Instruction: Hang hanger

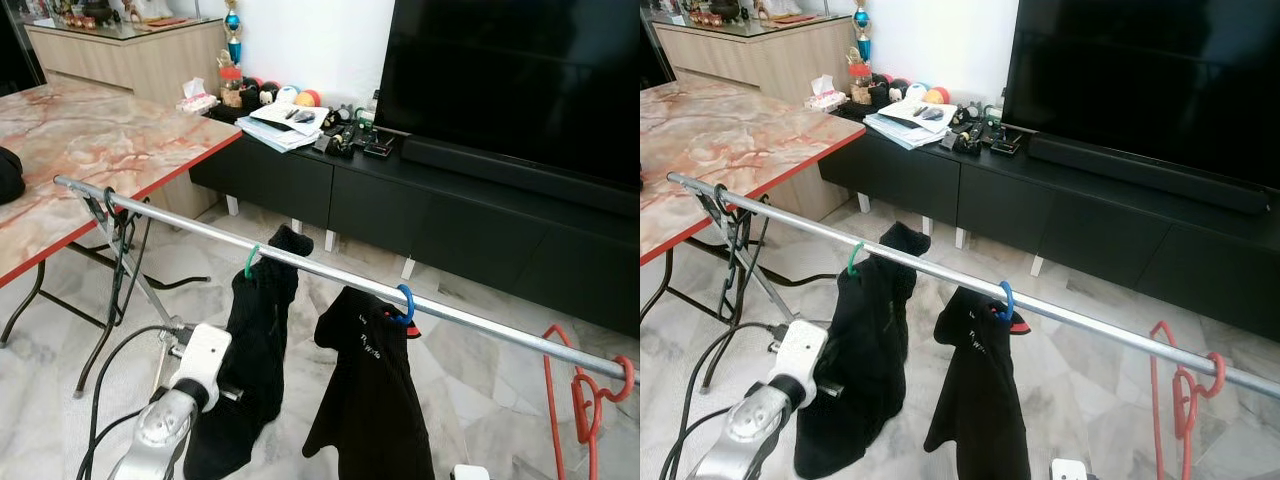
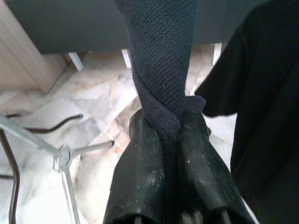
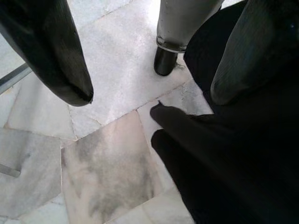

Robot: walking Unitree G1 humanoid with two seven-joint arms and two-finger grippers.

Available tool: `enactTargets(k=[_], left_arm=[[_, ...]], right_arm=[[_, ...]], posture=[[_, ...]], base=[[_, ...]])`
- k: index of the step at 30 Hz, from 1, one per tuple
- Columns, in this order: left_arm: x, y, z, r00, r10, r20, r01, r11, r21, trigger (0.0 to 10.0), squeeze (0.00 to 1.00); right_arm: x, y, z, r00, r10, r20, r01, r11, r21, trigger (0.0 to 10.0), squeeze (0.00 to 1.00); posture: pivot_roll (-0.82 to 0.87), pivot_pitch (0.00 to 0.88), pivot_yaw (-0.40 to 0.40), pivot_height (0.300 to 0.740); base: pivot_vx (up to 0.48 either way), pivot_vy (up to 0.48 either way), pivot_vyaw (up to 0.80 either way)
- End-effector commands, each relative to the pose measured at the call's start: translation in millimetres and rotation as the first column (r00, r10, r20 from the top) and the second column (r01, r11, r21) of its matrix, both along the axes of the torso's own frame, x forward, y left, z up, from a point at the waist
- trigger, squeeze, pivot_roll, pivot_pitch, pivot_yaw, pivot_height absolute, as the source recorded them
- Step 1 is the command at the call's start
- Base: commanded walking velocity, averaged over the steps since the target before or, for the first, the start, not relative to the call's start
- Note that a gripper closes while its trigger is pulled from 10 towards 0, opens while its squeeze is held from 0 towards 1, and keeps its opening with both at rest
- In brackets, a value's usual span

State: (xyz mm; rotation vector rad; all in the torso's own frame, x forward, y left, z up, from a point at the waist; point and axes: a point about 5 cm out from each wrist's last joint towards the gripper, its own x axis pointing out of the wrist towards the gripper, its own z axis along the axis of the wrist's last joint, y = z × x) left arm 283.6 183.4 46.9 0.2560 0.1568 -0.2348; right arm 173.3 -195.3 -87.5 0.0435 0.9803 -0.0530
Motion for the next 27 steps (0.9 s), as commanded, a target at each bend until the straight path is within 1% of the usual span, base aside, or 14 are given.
enactTargets(k=[1,5,6,10,12,14,21,22,27], left_arm=[[1.9,-5.1,10.2,0.999,-0.016,0.048,0.016,1.0,0.007,10.0,0.0],[-0.9,-5.8,10.0,0.999,-0.016,0.045,0.016,1.0,0.006,10.0,0.0],[-7.1,-5.1,9.4,0.999,-0.004,0.04,0.003,1.0,0.003,10.0,0.0],[-7.1,-5.1,9.4,0.999,-0.004,0.04,0.003,1.0,0.003,10.0,0.0],[-11.9,-3.4,8.2,0.999,0.026,0.025,-0.026,1.0,-0.009,10.0,0.0],[-13.5,-2.8,7.3,0.999,0.038,0.017,-0.038,0.999,-0.015,10.0,0.0],[-15.0,-6.9,5.6,0.999,0.044,-0.003,-0.044,0.998,-0.041,10.0,0.0],[-15.0,-8.2,5.8,0.999,0.047,-0.009,-0.047,0.998,-0.051,10.0,0.0],[-15.1,-9.2,6.6,0.999,0.043,-0.011,-0.044,0.998,-0.048,10.0,0.0]], right_arm=[[-0.3,-0.9,0.1,1.0,-0.009,0.004,0.009,1.0,-0.001,10.0,0.0],[-0.4,-0.9,0.0,1.0,-0.01,0.004,0.01,1.0,-0.001,10.0,0.0],[-0.5,-1.2,0.0,1.0,-0.014,0.004,0.014,1.0,-0.002,10.0,0.0],[-0.5,-1.2,0.0,1.0,-0.014,0.004,0.014,1.0,-0.002,10.0,0.0],[-0.6,-1.4,0.0,1.0,-0.018,0.006,0.018,1.0,-0.001,10.0,0.0],[-0.7,-1.3,0.0,1.0,-0.019,0.007,0.019,1.0,-0.001,10.0,0.0],[-1.3,-0.7,-0.3,1.0,-0.026,0.008,0.026,1.0,0.0,10.0,0.0],[-1.4,-0.4,-0.4,1.0,-0.028,0.007,0.028,1.0,0.0,10.0,0.0],[-1.4,-0.3,-0.5,1.0,-0.03,0.005,0.03,1.0,-0.002,10.0,0.0]], posture=[[0.12,0.0,-0.048,0.74],[0.12,0.0,-0.048,0.74],[0.12,0.0,-0.046,0.74],[0.12,0.0,-0.046,0.74],[0.12,0.0,-0.04,0.74],[0.11,0.0,-0.038,0.74],[0.11,0.0,-0.027,0.74],[0.11,0.0,-0.027,0.74],[0.11,0.0,-0.025,0.74]], base=[[0.0,0.0,0.0],[0.0,0.0,0.0],[0.0,0.0,0.0],[0.0,0.0,0.0],[0.0,0.0,0.0],[0.0,0.0,0.0],[0.0,0.0,0.0],[0.0,0.322,0.0],[0.0,0.427,0.0]])
